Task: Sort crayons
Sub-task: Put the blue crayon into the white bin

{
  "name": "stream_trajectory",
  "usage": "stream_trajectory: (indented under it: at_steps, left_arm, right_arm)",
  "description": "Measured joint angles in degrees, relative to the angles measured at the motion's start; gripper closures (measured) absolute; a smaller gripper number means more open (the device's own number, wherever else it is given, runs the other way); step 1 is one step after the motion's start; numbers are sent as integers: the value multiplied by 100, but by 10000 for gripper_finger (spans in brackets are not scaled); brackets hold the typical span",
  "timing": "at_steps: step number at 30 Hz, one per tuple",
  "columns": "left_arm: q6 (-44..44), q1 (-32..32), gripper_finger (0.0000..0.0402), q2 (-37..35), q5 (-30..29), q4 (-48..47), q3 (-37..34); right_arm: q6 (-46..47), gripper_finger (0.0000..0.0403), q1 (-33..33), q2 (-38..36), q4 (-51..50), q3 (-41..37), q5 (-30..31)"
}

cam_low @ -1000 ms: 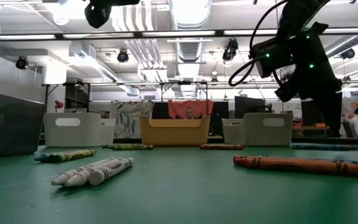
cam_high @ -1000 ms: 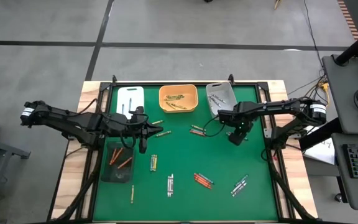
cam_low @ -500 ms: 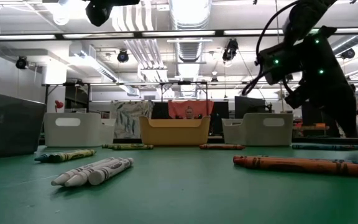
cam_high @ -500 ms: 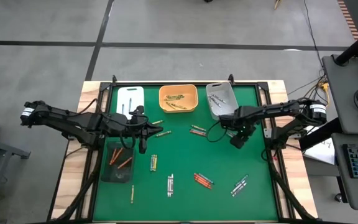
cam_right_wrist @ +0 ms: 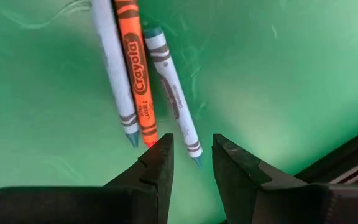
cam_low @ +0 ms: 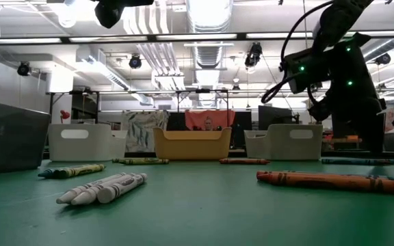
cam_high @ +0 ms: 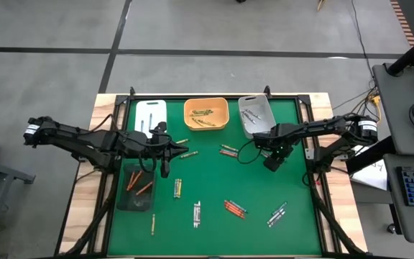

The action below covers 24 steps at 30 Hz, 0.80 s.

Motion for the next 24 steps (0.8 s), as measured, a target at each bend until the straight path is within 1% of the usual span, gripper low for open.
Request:
stream_trajectory:
  at_steps: [5,18,21,24]
  left_arm:
    - [0,0,402,0,0,0,-2]
    - [4,0,402,0,0,80,-2]
    - [44,0,402,0,0,85,-4]
    - [44,0,402,0,0,85,-4]
  right_arm:
    - [0,303,0,0,38,-108,25]
    - [-71,303,0,-16,641,-526,44]
    - [-77,313,0,-16,660,-539,108]
    - [-79,334,0,-15,686,-541,104]
